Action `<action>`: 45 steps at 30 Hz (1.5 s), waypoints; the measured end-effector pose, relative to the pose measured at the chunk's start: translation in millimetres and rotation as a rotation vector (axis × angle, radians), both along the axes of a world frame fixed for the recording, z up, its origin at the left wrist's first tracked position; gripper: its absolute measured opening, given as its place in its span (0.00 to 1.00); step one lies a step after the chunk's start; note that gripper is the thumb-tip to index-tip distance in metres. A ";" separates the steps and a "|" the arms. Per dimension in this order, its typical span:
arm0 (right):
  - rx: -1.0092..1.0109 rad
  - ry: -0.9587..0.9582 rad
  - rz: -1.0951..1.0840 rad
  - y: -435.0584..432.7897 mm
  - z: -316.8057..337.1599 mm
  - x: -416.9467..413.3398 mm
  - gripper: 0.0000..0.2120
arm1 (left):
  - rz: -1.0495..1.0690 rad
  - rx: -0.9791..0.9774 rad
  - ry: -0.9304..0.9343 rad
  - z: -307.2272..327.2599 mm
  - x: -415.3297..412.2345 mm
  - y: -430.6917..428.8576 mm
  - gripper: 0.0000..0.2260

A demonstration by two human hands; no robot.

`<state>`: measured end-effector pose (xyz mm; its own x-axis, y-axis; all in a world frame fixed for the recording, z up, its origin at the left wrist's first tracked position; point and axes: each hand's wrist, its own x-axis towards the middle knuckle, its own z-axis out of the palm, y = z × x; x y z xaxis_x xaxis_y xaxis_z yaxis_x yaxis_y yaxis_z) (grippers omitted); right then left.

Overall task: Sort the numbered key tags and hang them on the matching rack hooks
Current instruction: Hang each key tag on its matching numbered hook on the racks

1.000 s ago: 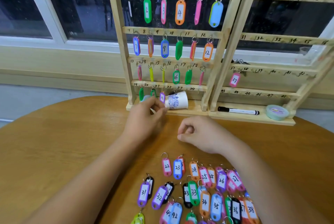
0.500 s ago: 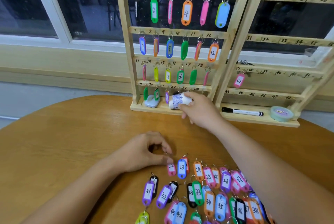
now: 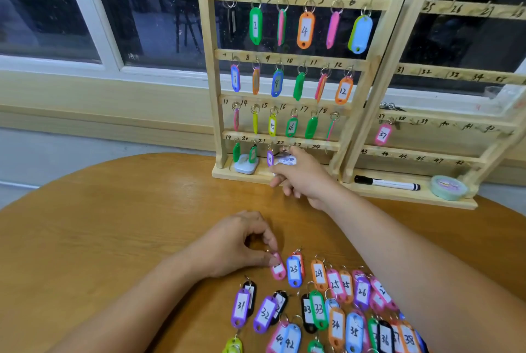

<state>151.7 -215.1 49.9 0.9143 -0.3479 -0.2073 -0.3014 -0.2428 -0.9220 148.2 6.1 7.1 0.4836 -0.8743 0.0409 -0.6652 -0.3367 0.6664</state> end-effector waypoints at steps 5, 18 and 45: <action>0.132 -0.064 -0.026 -0.9 3.7 -4.3 0.13 | 0.005 -0.017 0.036 -3.1 1.7 0.9 0.07; -0.019 -0.080 -0.080 -24.6 -14.3 -22.1 0.01 | 0.190 -0.129 0.187 1.4 6.8 1.2 0.05; -0.278 -0.120 -0.093 -28.1 -20.1 -22.0 0.06 | 0.530 -0.493 -0.105 50.4 67.9 -107.3 0.10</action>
<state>129.7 -243.2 29.8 0.8880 -0.4597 0.0149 -0.2273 -0.4667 -0.8547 216.0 -101.2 57.5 0.8088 -0.3914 0.4389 -0.5647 -0.3085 0.7655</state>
